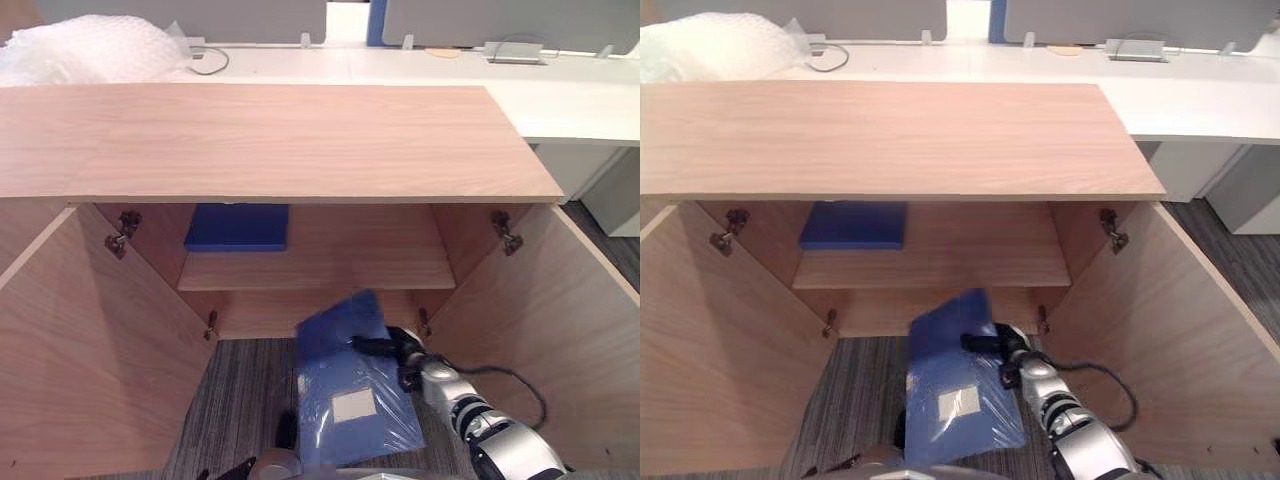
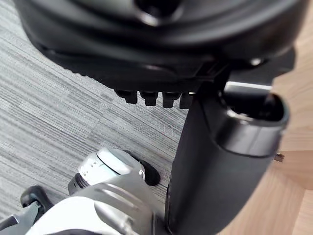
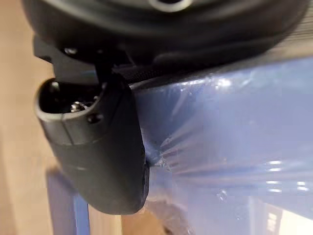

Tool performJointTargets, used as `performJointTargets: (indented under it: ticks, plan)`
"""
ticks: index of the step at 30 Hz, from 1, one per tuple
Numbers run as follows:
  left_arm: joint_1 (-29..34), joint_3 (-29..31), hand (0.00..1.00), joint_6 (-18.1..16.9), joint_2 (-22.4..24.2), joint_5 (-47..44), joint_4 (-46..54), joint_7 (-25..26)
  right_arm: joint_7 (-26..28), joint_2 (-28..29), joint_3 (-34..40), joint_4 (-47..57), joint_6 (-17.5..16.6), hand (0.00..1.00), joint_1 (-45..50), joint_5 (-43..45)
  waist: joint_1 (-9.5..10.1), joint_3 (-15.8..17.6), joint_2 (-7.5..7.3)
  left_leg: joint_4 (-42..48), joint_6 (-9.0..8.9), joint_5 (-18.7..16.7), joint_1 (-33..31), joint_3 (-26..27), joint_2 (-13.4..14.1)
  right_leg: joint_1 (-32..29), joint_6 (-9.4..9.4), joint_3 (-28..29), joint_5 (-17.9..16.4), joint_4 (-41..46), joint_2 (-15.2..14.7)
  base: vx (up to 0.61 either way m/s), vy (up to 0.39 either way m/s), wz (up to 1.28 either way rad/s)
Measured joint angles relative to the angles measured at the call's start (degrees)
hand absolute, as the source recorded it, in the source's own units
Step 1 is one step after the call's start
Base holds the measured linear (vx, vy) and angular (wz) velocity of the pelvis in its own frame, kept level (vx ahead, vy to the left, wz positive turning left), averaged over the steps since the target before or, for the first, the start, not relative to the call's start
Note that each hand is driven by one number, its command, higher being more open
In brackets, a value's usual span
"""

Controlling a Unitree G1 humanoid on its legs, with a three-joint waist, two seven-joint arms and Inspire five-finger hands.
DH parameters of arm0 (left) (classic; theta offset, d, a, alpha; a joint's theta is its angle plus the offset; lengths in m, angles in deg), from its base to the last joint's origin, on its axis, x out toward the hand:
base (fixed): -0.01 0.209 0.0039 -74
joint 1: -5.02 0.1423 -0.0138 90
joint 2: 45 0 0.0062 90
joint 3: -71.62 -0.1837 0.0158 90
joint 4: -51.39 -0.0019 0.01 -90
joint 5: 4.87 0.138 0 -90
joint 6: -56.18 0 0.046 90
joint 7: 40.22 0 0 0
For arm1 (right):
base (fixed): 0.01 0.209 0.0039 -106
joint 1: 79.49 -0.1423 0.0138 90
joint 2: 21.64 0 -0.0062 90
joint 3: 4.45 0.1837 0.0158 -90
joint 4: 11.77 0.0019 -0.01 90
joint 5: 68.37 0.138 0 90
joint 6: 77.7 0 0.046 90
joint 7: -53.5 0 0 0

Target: Walk over to the cabinet, pick up the folder, carry it to the office cabinet, place the folder inside the office cabinet, then close the office cabinet door

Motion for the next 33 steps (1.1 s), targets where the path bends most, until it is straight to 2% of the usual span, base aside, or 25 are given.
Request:
performJointTargets:
  ticks: [1, 2, 4, 6, 10, 13, 15, 19, 20, 22, 24, 25, 26, 27, 29, 31, 33]
  plan:
    - [-0.4, -0.8, 1.0, 0.0, 0.0, -0.2, 0.6, 0.3, -0.3, 0.6, 2.8, 0.0, -0.1, 0.0, 0.1, 6.4, -0.07, 0.5, 0.01, 2.6, -0.01, -1.2, -1.4, -0.4, 0.0, 0.0, 0.03, -0.3, 0.0, 0.1, 0.1, 0.07, -0.04, 0.39]
    - [-1.0, -2.2, 1.0, 0.0, 0.1, -1.1, 2.3, 0.6, -1.3, 2.8, 9.1, 1.1, -2.0, 0.0, 0.1, 18.0, 0.05, 1.9, 0.53, 11.0, 0.4, -4.8, -4.8, -0.2, 0.2, 1.1, 0.03, -1.0, 0.0, 0.0, 0.3, 0.04, -0.015, 0.34]
    - [-1.2, -4.1, 1.0, -0.2, 0.4, -1.2, 3.7, 1.2, -1.9, 4.6, 12.5, 2.3, -3.8, 0.0, -0.4, 26.0, 0.11, 2.8, 1.64, 19.4, 1.74, -7.7, -7.3, 1.0, 1.0, 3.8, 0.01, -2.3, 0.0, -0.4, 1.0, 0.02, -0.019, 0.39]
    - [-1.0, -5.4, 1.0, -0.7, 0.9, -1.0, 5.8, 2.0, -3.0, 7.3, 13.5, 5.2, -6.5, 0.0, -2.9, 34.5, 0.89, 3.1, 2.39, 26.6, 4.16, -9.6, -9.0, 6.6, 2.9, 7.0, 0.0, -3.4, 0.0, -2.1, 2.2, 0.01, -0.039, 0.31]
    - [-0.6, -5.7, 1.0, -0.7, 1.8, -0.5, 6.7, 2.5, -3.4, 10.7, 15.3, 10.9, -8.9, 0.0, -8.8, 40.1, 1.83, 2.8, 2.94, 25.4, 4.08, -9.8, -9.2, 8.7, 4.1, 6.9, -0.34, -3.4, 0.0, -3.7, 3.2, -0.01, -0.029, 0.03]
    - [0.4, -6.1, 1.0, -0.6, 1.7, 0.6, 6.8, 2.6, -3.6, 12.5, 16.3, 11.9, -10.3, 0.0, -10.5, 40.1, 3.12, 2.4, 2.87, 21.1, 2.4, -10.4, -6.4, 9.6, 3.8, 7.0, -0.65, -3.0, -0.1, -3.7, 3.0, 0.02, 0.04, -0.08]
    - [1.0, -6.3, 1.0, -0.3, 1.4, 1.7, 6.8, 2.6, -4.5, 13.5, 17.3, 11.8, -10.8, 0.0, -9.5, 40.7, 3.41, 2.1, 2.38, 18.2, 2.64, -9.3, -4.7, 10.5, 2.5, 6.9, -0.46, -2.8, 0.0, -3.3, 1.6, 0.01, 0.073, -0.06]
    - [1.0, -8.9, 1.0, 0.1, 0.2, 3.4, 6.7, 2.8, -4.9, 14.1, 20.7, 11.8, -11.5, 0.0, -7.6, 42.0, 3.4, 2.0, 2.49, 13.6, 3.47, -7.4, -2.4, 11.1, 0.0, 6.6, 0.65, -2.7, 0.0, -2.6, -0.7, -0.02, 0.089, 0.01]
    - [1.0, -10.1, 1.0, 0.1, -0.1, 3.4, 6.6, 2.8, -5.0, 14.4, 22.7, 11.8, -12.8, 0.0, -7.6, 42.5, 3.5, 1.9, 2.81, 12.9, 3.9, -7.0, -2.5, 11.3, -0.5, 5.8, 0.99, -2.6, 0.1, -2.3, -1.3, -0.03, 0.061, 0.0]
    - [1.0, -11.6, 1.0, 0.1, -0.2, 3.5, 6.7, 2.5, -5.0, 13.2, 23.2, 11.8, -12.9, 0.0, -7.9, 42.5, 3.52, 2.3, 3.85, 14.5, 4.72, -7.4, -3.7, 11.5, -0.7, 4.9, 1.29, -2.5, 0.1, -1.5, -1.7, -0.05, 0.093, 0.0]
    - [0.8, -13.0, 1.0, 0.0, 0.1, 3.4, 8.0, 2.3, -5.0, 11.0, 23.4, 12.0, -12.9, 0.0, -9.6, 42.3, 3.51, 3.1, 5.94, 20.0, 5.7, -9.4, -7.3, 10.8, 0.4, 3.3, 1.5, -2.6, -0.1, 0.6, -1.5, -0.09, 0.122, 0.01]
    - [0.7, -14.1, 1.0, 0.0, 0.6, 3.4, 9.6, 2.1, -5.1, 9.2, 23.4, 12.9, -12.9, 0.0, -11.0, 41.6, 3.52, 4.3, 8.0, 24.1, 6.48, -10.7, -9.7, 10.5, 1.5, 0.9, 1.57, -2.6, -1.5, 5.0, -1.6, -0.16, 0.148, -0.04]
    - [0.5, -15.1, 1.0, -0.1, 0.8, 3.3, 11.0, 1.8, -5.3, 7.4, 23.4, 14.9, -12.9, 0.0, -12.3, 41.1, 3.44, 5.4, 9.67, 28.1, 7.02, -12.2, -12.6, 10.4, 2.1, -2.9, 1.59, -2.6, -4.3, 11.7, -2.7, -0.21, 0.174, -0.06]
    - [0.2, -15.2, 1.0, -0.1, 0.7, 3.3, 11.5, 1.6, -5.5, 6.6, 23.4, 15.7, -12.9, 0.0, -13.2, 40.9, 3.36, 6.0, 10.22, 30.1, 7.08, -12.8, -14.0, 10.5, 2.3, -5.0, 1.52, -2.6, -5.9, 15.5, -3.6, -0.22, 0.129, -0.09]
    - [-1.0, -15.2, 1.0, -0.4, 0.3, 2.6, 13.4, 1.5, -6.6, 4.0, 23.5, 17.9, -12.9, 0.0, -17.9, 39.7, 3.1, 8.1, 11.11, 37.0, 7.63, -15.0, -20.6, 10.9, 2.4, -14.2, 1.13, -1.8, -11.7, 29.2, -7.3, -0.27, 0.078, -0.09]
    - [-1.5, -15.0, 1.0, -0.8, 0.2, 2.0, 13.8, 1.5, -7.9, 2.6, 23.5, 19.2, -12.9, 0.0, -21.2, 39.3, 2.69, 8.6, 11.47, 40.6, 7.87, -15.9, -25.3, 11.1, 2.3, -19.9, 0.92, -1.3, -14.1, 36.0, -9.1, -0.3, 0.018, 0.02]
    - [-1.5, -15.0, 1.0, -0.8, 0.2, 0.9, 15.4, 1.5, -9.7, 0.3, 23.6, 21.1, -12.9, 0.0, -25.7, 39.1, 1.76, 10.8, 11.33, 43.6, 7.92, -15.9, -30.1, 12.7, 2.6, -26.0, 0.34, -0.8, -16.5, 43.3, -11.8, -0.34, -0.024, 0.2]
